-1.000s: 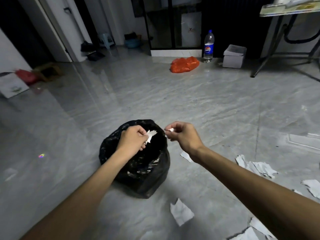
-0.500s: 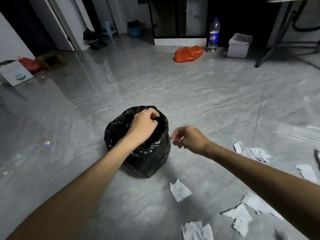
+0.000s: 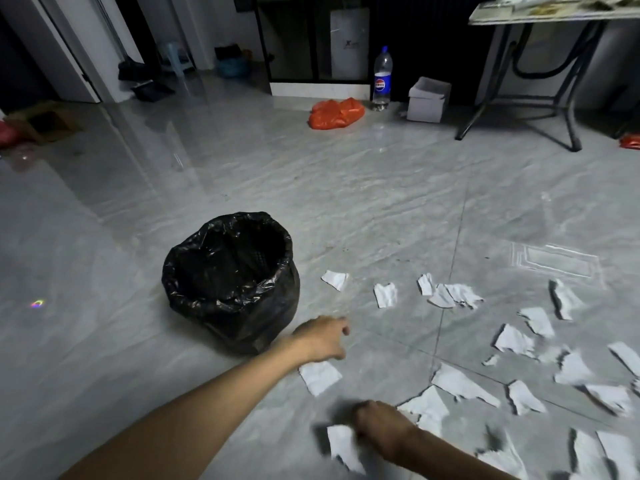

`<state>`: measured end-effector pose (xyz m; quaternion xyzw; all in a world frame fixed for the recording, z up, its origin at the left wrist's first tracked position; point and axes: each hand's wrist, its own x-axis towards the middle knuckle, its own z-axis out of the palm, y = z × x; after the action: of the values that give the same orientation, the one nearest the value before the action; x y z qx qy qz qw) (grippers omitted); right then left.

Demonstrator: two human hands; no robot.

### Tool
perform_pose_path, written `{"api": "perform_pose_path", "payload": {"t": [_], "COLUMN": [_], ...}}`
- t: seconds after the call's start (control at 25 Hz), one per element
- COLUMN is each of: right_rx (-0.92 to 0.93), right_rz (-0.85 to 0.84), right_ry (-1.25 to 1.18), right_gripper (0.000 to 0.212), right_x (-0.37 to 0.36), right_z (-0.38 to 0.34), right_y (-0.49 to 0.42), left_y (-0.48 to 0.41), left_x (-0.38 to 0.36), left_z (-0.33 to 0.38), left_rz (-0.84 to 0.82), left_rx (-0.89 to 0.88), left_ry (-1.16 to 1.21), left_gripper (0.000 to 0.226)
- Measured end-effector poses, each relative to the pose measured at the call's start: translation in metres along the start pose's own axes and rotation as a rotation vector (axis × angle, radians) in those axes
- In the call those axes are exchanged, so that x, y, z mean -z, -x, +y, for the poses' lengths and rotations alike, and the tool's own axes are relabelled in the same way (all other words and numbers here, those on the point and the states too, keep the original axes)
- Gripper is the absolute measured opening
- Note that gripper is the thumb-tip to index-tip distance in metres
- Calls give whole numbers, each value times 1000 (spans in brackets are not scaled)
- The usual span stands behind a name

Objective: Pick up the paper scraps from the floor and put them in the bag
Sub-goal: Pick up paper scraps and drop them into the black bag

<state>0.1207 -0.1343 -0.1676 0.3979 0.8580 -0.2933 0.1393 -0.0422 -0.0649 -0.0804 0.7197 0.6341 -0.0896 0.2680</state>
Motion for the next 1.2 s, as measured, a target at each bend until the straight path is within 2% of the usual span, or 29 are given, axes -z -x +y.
{"api": "perform_pose_path", "payload": {"t": [0.12, 0.24, 0.32, 0.4, 0.48, 0.56, 0.72, 0.84, 0.92, 1.08, 1.2], "right_rx": [-50, -234, -302, -353, -380, -387, -514, -417, -317, -147, -26], "right_rz": [240, 408, 403, 334, 324, 388, 584, 677, 699, 739, 761], "right_ry": [-174, -203, -165, -136, -168, -301, -682, -1071, -1192, -1172, -1104], "right_gripper": [16, 8, 12, 23, 21, 6, 23, 15, 12, 3, 3], "right_x": [19, 28, 22, 12, 7, 8, 38, 84, 119, 186, 225], "right_z": [30, 70, 88, 98, 101, 100, 95, 78, 57, 4, -43], "right_y": [12, 31, 42, 48, 50, 47, 35, 18, 4, -29, -60], "left_y": [2, 3, 1, -1, -6, -13, -18, -1, 15, 43, 49], "left_x": [-50, -79, -85, -85, -77, -62, -12, 40, 77, 131, 141], "left_z": [-12, -19, -22, -21, -9, 8, 36, 40, 25, -38, -91], "left_rz": [-93, -80, -55, -18, 39, 95, 270, 476, 608, 863, 848], "left_rx": [164, 227, 231, 239, 213, 160, -23, -77, -77, 50, 264], "left_ry": [-114, -98, -68, -22, 60, 128, 246, 416, 501, 562, 525], "left_gripper": [63, 48, 33, 29, 22, 17, 6, 10, 17, 18, 19]}}
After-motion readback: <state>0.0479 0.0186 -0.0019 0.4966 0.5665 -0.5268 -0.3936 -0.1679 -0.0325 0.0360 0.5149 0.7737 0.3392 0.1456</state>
